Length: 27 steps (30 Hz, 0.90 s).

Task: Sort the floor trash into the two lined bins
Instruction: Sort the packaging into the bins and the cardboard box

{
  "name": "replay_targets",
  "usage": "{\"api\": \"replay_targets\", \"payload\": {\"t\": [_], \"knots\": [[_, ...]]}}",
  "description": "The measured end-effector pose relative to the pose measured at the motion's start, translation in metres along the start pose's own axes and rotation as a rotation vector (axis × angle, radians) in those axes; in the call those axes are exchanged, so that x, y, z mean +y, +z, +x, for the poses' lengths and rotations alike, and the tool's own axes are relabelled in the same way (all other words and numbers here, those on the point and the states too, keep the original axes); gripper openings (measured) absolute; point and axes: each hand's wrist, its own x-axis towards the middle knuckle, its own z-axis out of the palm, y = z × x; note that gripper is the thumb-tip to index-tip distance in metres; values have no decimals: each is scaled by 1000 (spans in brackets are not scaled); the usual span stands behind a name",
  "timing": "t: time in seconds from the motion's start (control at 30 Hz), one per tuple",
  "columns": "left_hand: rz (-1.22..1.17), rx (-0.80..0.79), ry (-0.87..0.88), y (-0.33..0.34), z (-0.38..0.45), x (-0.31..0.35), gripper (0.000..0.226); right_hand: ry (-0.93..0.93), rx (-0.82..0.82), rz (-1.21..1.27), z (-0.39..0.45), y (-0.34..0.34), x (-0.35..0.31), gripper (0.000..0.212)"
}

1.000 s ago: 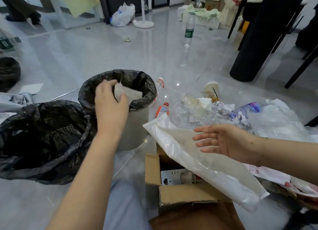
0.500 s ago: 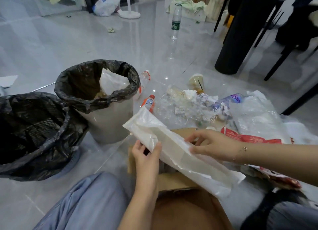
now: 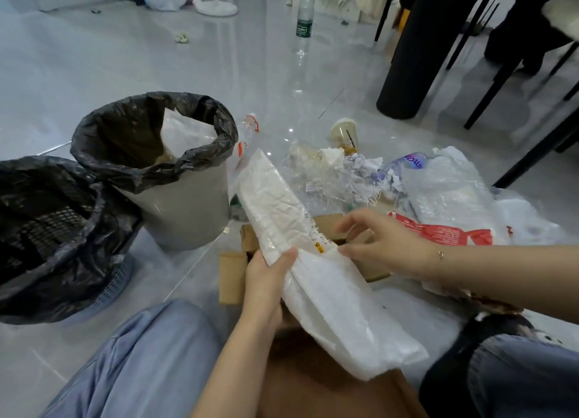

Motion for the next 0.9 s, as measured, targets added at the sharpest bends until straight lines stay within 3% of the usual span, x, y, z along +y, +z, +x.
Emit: {"api": "replay_targets", "payload": {"t": [0.03,0.1,0.2,0.33,0.47,0.6,0.7,0.9], "knots": [[8,-33,-7,0,-1,2,29,90,-7,87,2,-3,-3,34],[38,-136,-11,1,-6,9,27,267,-170,275,5,-9,-6,42],[98,-256,0,5,-16,15,27,329,-342,445,4,-12,-9,29],[69,-255,-40,6,-19,15,28,351,-200,504,7,-7,-4,24],[-151,-376,-256,4,-23,28,40,418,-160,713,9,-13,-3,33],[-83,-446,-160,-1,-15,25,34,442,-157,794,10,-20,-6,32],[-38,-355,-117,3,-11,24,31,398,-195,853,10,-20,-12,30],[-56,-333,-171,1,1,28,17,353,-291,982,9,-20,-18,44]]}}
